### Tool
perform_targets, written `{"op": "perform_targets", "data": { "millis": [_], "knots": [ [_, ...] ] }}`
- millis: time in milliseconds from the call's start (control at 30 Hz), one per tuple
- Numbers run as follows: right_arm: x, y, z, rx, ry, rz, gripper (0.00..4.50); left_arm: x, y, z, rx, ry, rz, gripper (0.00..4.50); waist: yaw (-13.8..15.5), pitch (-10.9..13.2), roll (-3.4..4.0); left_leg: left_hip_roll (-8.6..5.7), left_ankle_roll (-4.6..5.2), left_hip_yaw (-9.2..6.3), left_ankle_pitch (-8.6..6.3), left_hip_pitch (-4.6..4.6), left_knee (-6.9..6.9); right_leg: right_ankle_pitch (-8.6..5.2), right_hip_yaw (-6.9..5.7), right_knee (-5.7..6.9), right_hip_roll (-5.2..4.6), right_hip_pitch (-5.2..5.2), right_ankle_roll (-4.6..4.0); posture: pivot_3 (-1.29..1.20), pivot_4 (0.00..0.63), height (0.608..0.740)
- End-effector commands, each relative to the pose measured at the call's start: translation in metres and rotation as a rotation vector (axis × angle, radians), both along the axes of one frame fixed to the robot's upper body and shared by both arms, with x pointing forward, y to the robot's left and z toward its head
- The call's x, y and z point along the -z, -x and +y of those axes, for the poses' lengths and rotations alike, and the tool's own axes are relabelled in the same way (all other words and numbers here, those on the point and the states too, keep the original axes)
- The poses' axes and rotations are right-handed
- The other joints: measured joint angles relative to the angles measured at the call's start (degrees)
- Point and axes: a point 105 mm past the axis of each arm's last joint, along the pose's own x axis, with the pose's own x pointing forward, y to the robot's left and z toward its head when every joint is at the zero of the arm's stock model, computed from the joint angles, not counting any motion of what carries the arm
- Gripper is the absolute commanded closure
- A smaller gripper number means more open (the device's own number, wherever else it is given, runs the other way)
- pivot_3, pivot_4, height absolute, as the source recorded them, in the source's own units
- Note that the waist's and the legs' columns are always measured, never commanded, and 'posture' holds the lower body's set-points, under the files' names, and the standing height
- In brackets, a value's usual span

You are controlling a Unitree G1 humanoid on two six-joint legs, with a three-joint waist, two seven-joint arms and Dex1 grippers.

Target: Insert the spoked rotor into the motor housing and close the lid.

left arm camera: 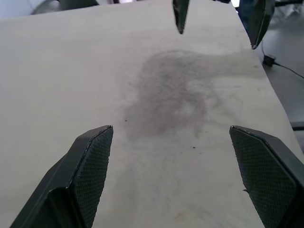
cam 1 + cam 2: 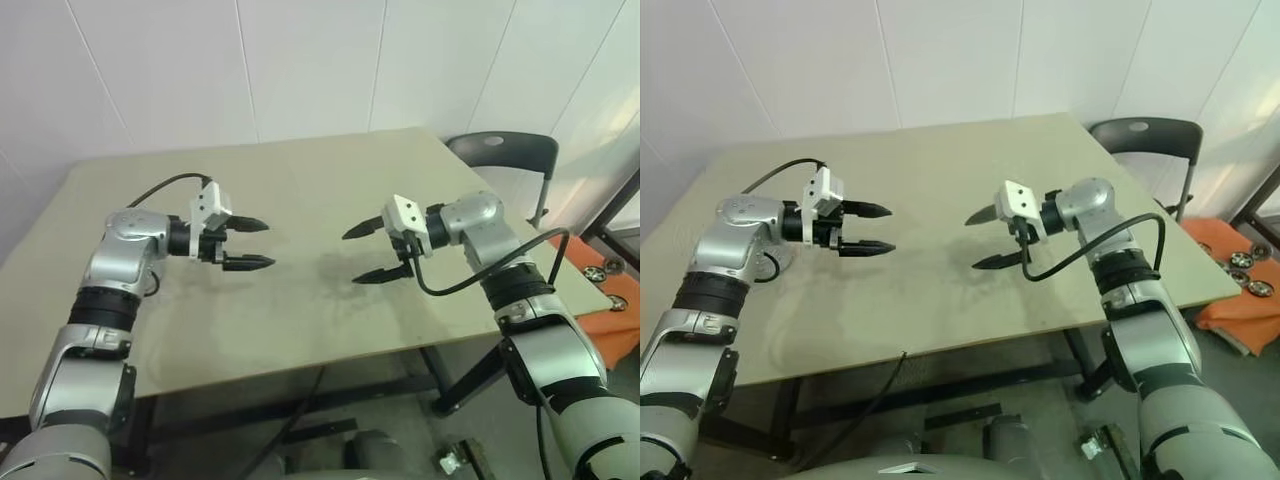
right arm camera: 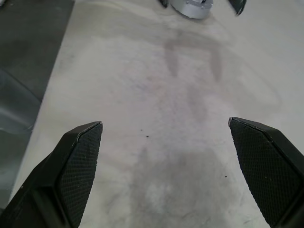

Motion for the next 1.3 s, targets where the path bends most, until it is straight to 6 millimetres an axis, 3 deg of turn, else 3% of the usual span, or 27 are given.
{"op": "perform_targets", "data": {
  "millis": [33,400,733,1300],
  "knots": [
    [-0.014,-0.005,0.006,0.001,-0.020,-0.081,0.06,-0.009,0.003,-0.001,0.024,0.002,-0.024,0.32,0.01,0.00,0.00,0.00,0.00,0.00,0.00,0.00,0.00,0.00,0.01,0.02,0.00,-0.01,0.00,0.00,0.000,0.740],
    [-0.018,-0.008,0.017,-0.004,-0.063,-0.080,0.06,-0.008,0.014,0.007,0.008,0.002,-0.005,0.32,0.05,0.02,0.01,0.00,0.00,0.00,0.00,0.01,0.01,0.00,0.03,0.02,-0.01,-0.01,0.00,0.00,0.000,0.740],
    [-0.030,-0.014,0.024,-0.011,-0.073,-0.096,0.06,-0.019,0.013,0.017,-0.067,0.036,-0.021,0.32,0.10,0.05,0.04,0.00,0.00,-0.01,0.00,0.01,0.01,0.00,0.04,0.02,-0.02,-0.01,0.00,0.00,0.000,0.740],
    [-0.026,-0.015,0.037,-0.023,-0.085,-0.075,0.06,-0.024,0.019,0.022,-0.087,0.037,-0.018,0.32,0.05,0.06,0.06,0.00,0.00,-0.02,0.00,0.01,0.01,0.00,0.04,0.03,-0.02,-0.01,0.00,0.00,0.000,0.740]
  ]
}}
